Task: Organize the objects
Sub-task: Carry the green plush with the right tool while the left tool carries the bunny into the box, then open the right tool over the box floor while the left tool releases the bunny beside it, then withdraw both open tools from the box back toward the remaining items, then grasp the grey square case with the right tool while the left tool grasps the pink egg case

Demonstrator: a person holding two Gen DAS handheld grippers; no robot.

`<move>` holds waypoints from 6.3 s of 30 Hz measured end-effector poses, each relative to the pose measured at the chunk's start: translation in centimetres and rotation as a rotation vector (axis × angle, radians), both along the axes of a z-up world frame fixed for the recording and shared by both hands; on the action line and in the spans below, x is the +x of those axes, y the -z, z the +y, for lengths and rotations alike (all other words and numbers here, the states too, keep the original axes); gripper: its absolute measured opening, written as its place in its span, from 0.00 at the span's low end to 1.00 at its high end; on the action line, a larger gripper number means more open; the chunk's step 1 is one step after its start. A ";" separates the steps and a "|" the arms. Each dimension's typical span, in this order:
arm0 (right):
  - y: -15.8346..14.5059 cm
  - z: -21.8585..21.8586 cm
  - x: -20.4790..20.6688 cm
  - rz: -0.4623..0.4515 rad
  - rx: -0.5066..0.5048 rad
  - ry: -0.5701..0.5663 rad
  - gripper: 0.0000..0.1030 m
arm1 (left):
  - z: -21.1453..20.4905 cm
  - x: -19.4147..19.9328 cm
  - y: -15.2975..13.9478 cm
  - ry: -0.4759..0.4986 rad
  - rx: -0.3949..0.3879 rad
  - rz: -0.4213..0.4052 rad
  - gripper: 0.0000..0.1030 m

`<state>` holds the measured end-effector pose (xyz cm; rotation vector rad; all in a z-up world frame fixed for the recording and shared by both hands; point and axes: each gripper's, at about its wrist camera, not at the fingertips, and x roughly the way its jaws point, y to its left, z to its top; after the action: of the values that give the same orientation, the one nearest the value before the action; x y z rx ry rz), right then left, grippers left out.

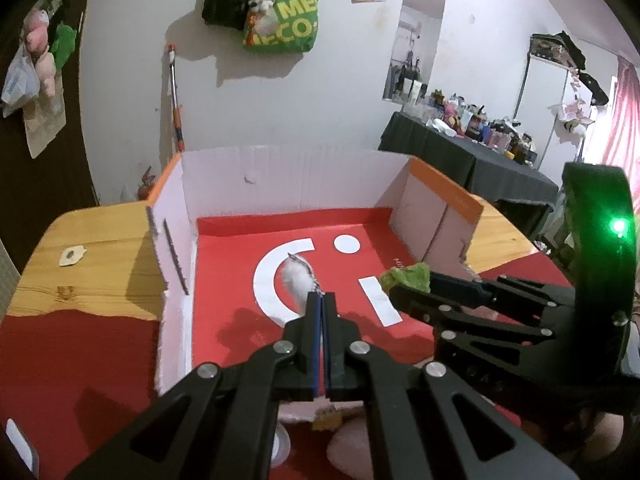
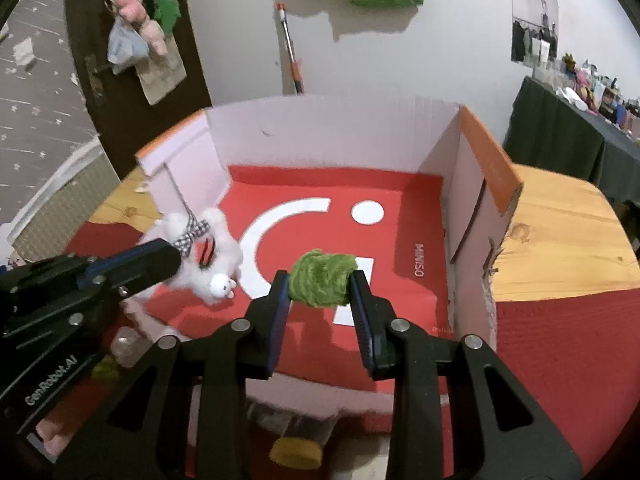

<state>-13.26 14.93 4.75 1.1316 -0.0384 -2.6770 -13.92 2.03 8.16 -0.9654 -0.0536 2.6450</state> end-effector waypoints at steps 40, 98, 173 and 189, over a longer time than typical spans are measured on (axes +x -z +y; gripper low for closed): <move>4.4 0.8 -3.2 -0.173 -0.003 0.018 0.28 | -0.7 -4.1 5.8 -0.025 -0.028 -0.200 0.00; -0.7 1.1 4.3 0.000 -0.082 0.056 0.91 | -1.7 1.3 3.1 -0.050 -0.013 -0.132 0.53; 5.3 3.7 10.3 -0.095 0.038 0.146 0.48 | 0.8 6.7 7.0 0.072 -0.053 -0.189 0.72; 4.5 3.5 10.6 -0.082 0.005 0.130 0.47 | 1.8 6.5 6.9 0.103 -0.034 -0.191 0.54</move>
<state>-2.68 18.44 0.22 1.2814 -0.1238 -2.7420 -7.39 3.80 1.28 -1.1969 -0.0025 2.4606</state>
